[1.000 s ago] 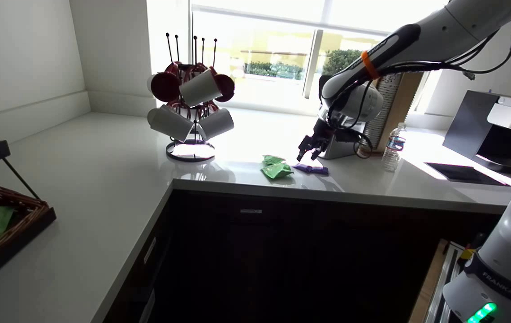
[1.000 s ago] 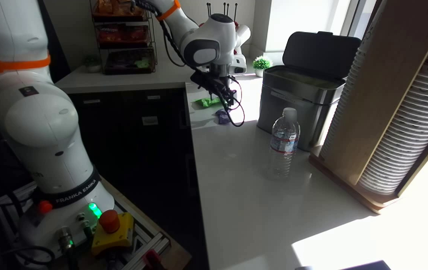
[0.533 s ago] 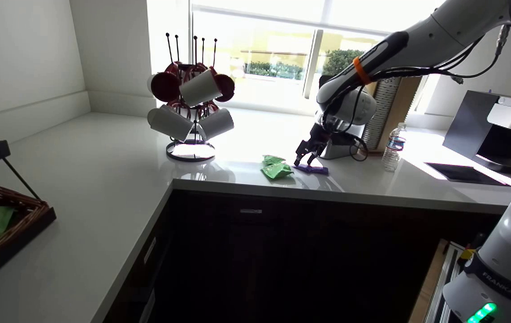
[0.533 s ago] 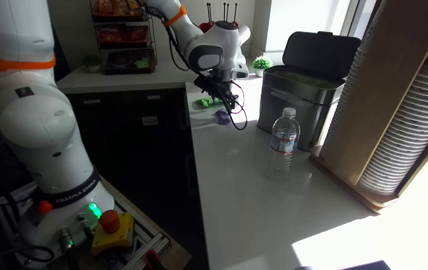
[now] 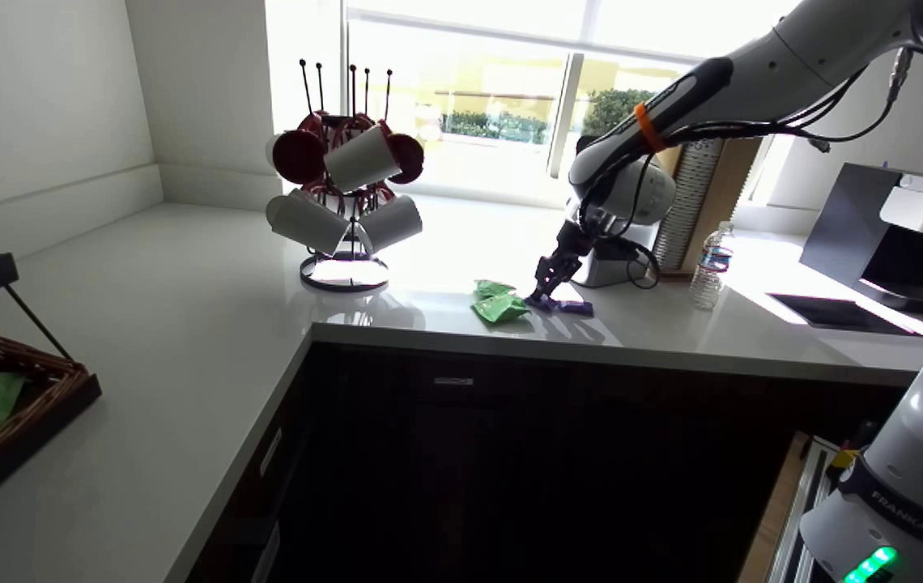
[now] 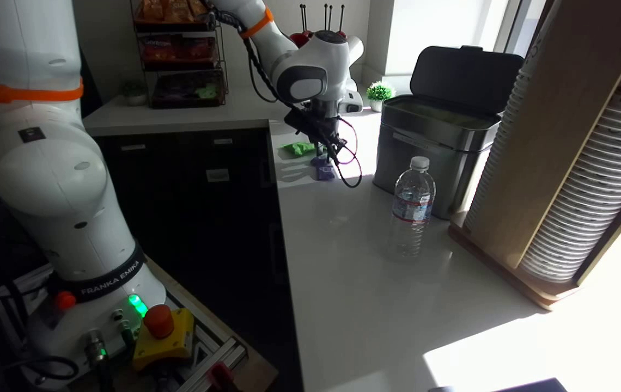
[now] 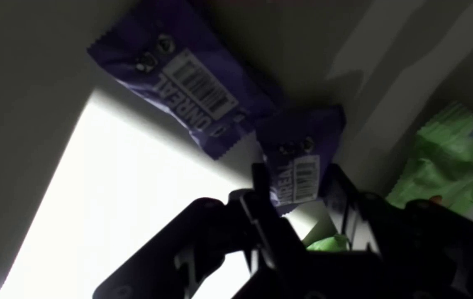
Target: Move one purple sachet to the left, one green sachet to the right and then one green sachet to the left
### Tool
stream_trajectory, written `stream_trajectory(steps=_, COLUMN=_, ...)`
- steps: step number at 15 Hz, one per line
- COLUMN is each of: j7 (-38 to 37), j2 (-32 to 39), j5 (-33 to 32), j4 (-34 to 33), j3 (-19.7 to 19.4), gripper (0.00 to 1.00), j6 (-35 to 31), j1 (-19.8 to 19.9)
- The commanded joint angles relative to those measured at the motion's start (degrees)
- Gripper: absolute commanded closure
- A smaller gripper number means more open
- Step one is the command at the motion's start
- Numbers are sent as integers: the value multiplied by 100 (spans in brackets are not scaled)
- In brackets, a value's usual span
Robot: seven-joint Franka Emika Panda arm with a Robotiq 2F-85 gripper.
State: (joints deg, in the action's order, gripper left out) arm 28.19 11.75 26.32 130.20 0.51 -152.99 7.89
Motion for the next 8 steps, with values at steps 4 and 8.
stream_trajectory(steps=4, j7=136, j2=-56, j5=38, j4=-49, j3=156, gripper=94, j6=-23, j1=138)
stream_trajectory(steps=8, j7=181, j2=-529, j5=43, j4=-132, j3=292, gripper=99, j6=79, j1=35)
